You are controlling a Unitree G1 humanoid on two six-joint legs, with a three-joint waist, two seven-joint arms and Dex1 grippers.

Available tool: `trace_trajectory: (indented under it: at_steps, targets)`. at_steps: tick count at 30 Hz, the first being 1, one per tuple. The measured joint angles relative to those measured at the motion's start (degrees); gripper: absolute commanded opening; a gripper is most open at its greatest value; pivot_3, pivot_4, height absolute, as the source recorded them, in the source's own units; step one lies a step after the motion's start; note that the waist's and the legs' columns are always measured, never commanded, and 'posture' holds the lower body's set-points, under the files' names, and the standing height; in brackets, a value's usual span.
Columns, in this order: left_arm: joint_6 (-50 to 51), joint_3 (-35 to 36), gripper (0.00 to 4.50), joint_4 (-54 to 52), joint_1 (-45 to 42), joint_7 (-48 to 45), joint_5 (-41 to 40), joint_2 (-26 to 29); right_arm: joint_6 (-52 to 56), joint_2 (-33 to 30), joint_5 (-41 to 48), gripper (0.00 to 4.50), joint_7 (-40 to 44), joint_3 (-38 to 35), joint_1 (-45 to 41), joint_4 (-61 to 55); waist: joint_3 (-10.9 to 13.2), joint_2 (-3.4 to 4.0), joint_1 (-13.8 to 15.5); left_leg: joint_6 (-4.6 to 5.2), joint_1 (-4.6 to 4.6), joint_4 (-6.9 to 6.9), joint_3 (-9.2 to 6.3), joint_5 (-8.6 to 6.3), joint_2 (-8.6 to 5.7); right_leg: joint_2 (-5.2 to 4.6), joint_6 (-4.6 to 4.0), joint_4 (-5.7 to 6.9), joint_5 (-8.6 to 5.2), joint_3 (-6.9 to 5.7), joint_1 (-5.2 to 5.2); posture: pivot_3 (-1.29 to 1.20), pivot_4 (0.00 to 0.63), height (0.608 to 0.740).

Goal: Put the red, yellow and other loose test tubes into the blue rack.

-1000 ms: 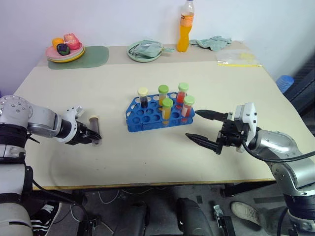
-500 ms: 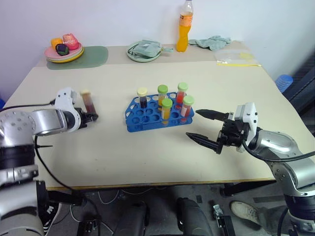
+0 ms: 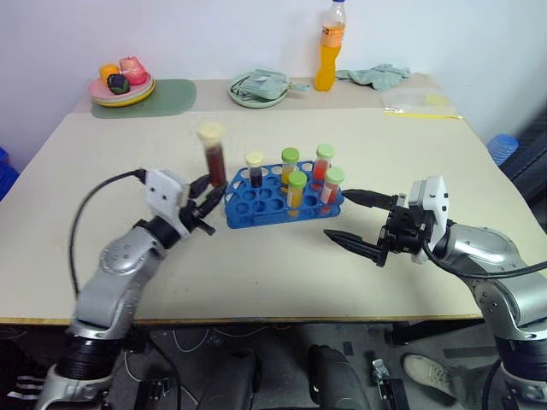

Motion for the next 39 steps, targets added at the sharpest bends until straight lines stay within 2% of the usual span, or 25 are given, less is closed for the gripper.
trace_trajectory:
  at_steps: [3,8,20,31,39]
  targets:
    - [-6.68,-3.91,0.86,5.79,-1.28,-2.55,5.81,-3.22,-0.08,0.0,-0.12,4.5,0.06,-0.19,0.14,0.26,0.0,0.01,-0.07,0.12,0.01,-0.01,-0.01,-0.06,0.02,0.02,0.01,0.04,0.01,-0.01,-0.02,0.0,0.15,0.74]
    - [-13.8,-5.04,0.86,14.34,-4.75,-3.26,11.77,-7.23,-0.48,0.03,-0.14,4.5,-0.12,-0.41,0.63,0.25,-0.02,0.03,-0.21,0.31,0.03,0.01,-0.01,-0.17,0.02,0.04,0.02,0.05,0.01,-0.03,-0.02,0.0,0.15,0.74]
    - [-18.17,-6.12,0.86,22.9,-6.37,-0.6,20.83,-11.17,0.07,0.06,0.01,4.5,-2.37,-0.46,0.74,-0.48,-0.02,0.03,-0.17,0.32,0.03,0.04,-0.02,-0.17,0.02,0.05,0.03,0.07,0.02,-0.04,-0.02,0.0,0.15,0.74]
    - [-16.87,-5.35,0.86,23.1,-6.04,-0.91,20.43,-13.89,-0.15,0.09,-0.03,4.5,-2.29,-0.46,0.49,-0.47,-0.03,0.03,0.03,0.32,0.03,0.08,-0.03,-0.18,0.0,0.04,0.05,0.07,0.02,-0.04,0.02,0.0,0.15,0.74]
    - [-11.24,-3.03,0.86,21.53,-4.87,-3.09,14.74,-15.88,-1.25,0.12,-0.11,4.5,-2.42,-0.46,0.99,-0.48,-0.04,0.04,-0.11,0.34,0.04,0.08,-0.03,-0.18,0.0,0.05,0.05,0.08,0.02,-0.05,0.01,0.0,0.15,0.74]
